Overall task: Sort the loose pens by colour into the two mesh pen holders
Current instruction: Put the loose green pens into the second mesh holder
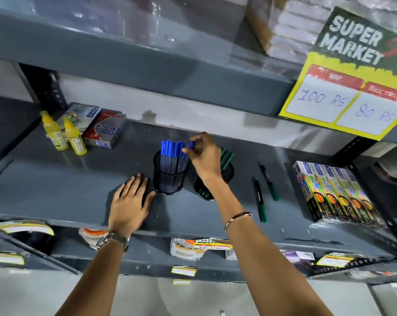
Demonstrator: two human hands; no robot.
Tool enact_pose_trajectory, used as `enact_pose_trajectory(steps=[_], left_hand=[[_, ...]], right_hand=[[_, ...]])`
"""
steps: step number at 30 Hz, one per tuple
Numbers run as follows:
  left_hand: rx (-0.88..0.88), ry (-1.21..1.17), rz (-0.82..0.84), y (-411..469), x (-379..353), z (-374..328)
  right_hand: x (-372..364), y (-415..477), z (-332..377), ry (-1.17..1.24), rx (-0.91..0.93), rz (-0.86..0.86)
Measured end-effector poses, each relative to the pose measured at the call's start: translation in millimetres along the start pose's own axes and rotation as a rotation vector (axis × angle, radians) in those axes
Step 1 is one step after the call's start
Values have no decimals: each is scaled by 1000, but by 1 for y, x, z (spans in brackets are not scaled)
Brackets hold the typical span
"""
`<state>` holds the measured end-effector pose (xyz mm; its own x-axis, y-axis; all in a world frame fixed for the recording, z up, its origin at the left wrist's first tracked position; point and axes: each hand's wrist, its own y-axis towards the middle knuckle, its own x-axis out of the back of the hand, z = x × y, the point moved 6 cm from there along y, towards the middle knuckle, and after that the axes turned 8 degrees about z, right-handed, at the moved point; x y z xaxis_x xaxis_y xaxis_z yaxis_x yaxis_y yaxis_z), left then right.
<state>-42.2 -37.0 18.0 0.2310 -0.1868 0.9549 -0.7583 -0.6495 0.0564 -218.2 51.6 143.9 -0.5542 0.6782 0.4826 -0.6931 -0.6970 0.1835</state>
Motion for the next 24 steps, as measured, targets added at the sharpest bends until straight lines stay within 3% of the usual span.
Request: enact_pose_trajectory(steps=[4, 9, 12, 14, 17, 24], left_hand=[[0, 3, -24, 0, 2, -1], [4, 0, -24, -1, 1, -1], [0, 6, -31, -1, 0, -1], [4, 3, -33, 0, 0, 0], [3, -3, -30, 0, 0, 0], [2, 6, -29, 1, -1, 2]], right_hand=[[0, -10, -4, -360, 68, -18], [19, -21, 0, -428, 133, -101], [62, -51, -23, -346, -18, -509], [84, -80, -59, -339, -287, -693], [90, -112, -114, -410, -644, -584], [105, -137, -151, -508, -747, -517]])
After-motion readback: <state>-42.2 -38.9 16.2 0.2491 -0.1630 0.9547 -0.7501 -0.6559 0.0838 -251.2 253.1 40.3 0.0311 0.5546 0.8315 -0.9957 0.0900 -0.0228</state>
